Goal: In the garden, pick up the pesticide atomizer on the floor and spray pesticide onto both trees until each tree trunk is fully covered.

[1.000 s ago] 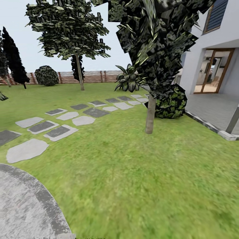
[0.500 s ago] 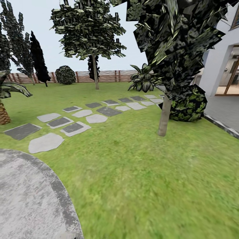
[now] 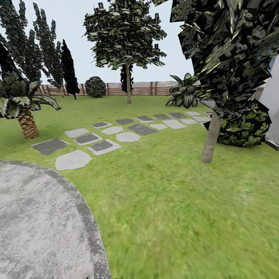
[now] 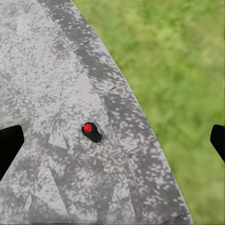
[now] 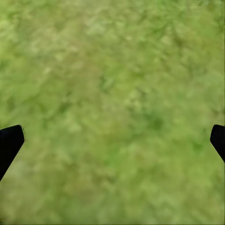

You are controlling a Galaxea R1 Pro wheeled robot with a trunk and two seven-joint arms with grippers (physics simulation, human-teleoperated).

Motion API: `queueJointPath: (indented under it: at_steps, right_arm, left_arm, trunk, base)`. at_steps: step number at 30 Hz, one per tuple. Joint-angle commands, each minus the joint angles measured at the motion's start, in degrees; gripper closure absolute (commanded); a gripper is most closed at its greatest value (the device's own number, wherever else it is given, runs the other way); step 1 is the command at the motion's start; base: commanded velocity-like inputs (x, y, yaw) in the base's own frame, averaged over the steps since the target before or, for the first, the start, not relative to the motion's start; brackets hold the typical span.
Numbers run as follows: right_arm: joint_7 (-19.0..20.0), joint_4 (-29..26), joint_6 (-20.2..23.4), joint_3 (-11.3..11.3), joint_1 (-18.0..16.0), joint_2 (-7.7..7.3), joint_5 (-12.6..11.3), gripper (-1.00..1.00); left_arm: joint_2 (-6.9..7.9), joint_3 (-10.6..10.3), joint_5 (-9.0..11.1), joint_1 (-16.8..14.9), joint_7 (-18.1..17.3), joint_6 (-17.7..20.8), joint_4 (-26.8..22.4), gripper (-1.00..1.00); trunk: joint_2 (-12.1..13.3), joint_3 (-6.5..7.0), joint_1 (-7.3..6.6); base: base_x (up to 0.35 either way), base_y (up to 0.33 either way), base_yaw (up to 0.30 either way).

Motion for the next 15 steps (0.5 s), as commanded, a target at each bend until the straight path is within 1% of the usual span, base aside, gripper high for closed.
queueJointPath:
  at_steps: [1, 5, 6, 8, 11, 15]
  right_arm:
    - [0.0, 0.0, -0.2, 0.0, 0.0, -0.01, 0.0, -1.0]
    - [0.0, 0.0, -0.2, 0.0, 0.0, -0.01, 0.0, -1.0]
    - [0.0, 0.0, -0.2, 0.0, 0.0, -0.01, 0.0, -1.0]
    - [0.0, 0.0, -0.2, 0.0, 0.0, -0.01, 0.0, -1.0]
    - [0.0, -0.1, -0.2, 0.0, 0.0, -0.01, 0.0, -1.0]
    - [0.0, -0.2, -0.2, 0.0, 0.0, -0.01, 0.0, -1.0]
  left_arm:
    - [0.0, 0.2, 0.1, -0.1, 0.0, -0.2, 0.1, -1.0]
    - [0.03, 2.5, 0.1, -0.1, -0.2, -0.3, 0.2, -1.0]
    - [0.03, 3.5, 0.1, -0.1, -0.3, -0.4, 0.2, -1.0]
    - [0.01, 4.6, 0.0, -0.1, -0.5, -0.4, 0.2, -1.0]
    - [-0.03, 5.5, 0.0, -0.1, -0.6, -0.5, 0.3, -1.0]
    - [-0.08, 5.8, 0.0, -0.1, -0.7, -0.5, 0.3, -1.0]
  trunk:
    - [-0.4, -0.24, 0.22]
    - [-2.0, -0.96, 1.1]
    - [-2.5, -1.14, 1.32]
    - [-3.3, -1.5, 1.76]
    - [-4.5, -2.04, 2.42]
    - [-6.1, -2.75, 3.3]
  base:
    - [0.0, 0.0, 0.277]
    - [0.0, 0.0, 0.277]
    - [0.0, 0.0, 0.277]
    - [0.0, 0.0, 0.277]
    - [0.0, 0.0, 0.238]
    - [0.0, 0.0, 0.075]
